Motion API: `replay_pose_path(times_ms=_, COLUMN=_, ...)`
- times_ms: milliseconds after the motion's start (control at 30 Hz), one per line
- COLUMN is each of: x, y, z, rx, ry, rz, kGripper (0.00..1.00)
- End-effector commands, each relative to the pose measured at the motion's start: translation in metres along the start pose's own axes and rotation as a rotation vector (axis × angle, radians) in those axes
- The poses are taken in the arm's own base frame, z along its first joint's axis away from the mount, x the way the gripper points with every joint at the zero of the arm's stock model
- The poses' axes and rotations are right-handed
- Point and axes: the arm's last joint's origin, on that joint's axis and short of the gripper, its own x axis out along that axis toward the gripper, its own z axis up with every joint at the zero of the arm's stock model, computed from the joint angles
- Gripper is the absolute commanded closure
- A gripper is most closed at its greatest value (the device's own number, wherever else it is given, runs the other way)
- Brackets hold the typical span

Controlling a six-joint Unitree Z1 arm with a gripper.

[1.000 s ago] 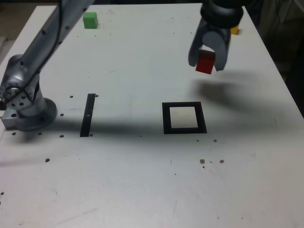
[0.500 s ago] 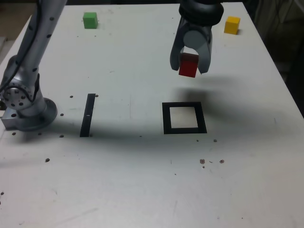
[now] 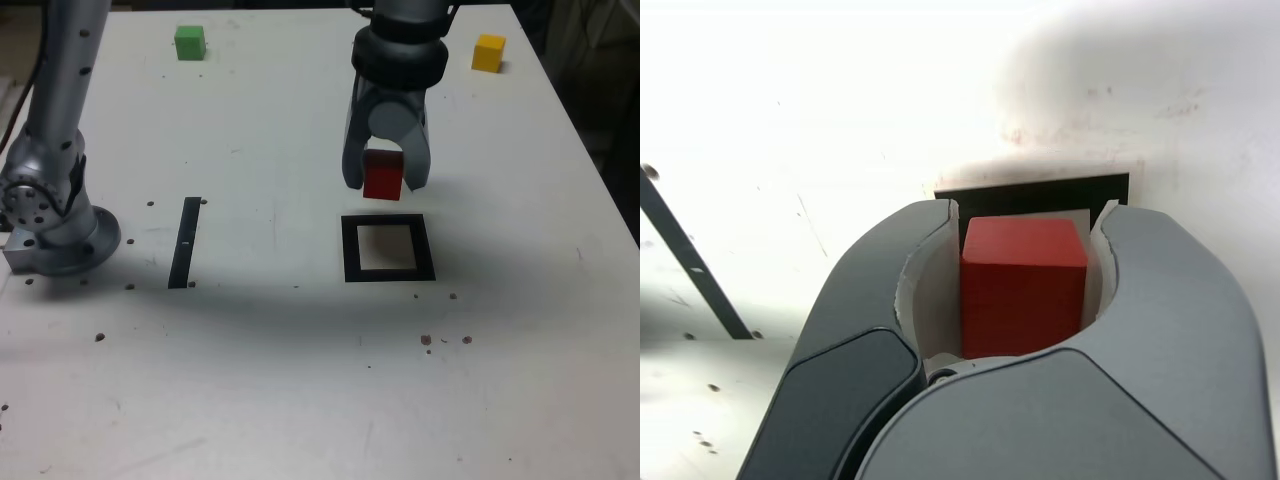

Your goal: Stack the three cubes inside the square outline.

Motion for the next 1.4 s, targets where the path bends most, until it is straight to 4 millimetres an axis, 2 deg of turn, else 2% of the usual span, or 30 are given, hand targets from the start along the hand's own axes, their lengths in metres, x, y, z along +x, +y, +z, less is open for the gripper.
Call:
replay_pose_path(times_ms=0, x=0.000, y=-0.005, z=-0.002, rx=-0.013, ry=-0.011, rz=0.007, kGripper=0.70)
replay_pose_path(times_ms=533, x=0.025, y=-0.037, z=0.000, rx=-0.076, ry=-0.025, rz=0.039, kGripper=0.70)
replay_pose_path(times_ms=900, x=0.037, y=-0.052, z=0.009, rx=-0.086, ry=-0.004, rz=0.042, kGripper=0.70)
replay_pose_path(times_ms=1200, x=0.048, y=-0.055, z=0.017, rx=-0.082, ry=0.010, rz=0.034, kGripper=0.70)
replay_pose_path(times_ms=1267, x=0.049, y=-0.055, z=0.017, rx=-0.082, ry=0.009, rz=0.037, kGripper=0.65)
replay_pose_path(times_ms=1367, x=0.050, y=-0.055, z=0.016, rx=-0.083, ry=0.014, rz=0.043, kGripper=0.36)
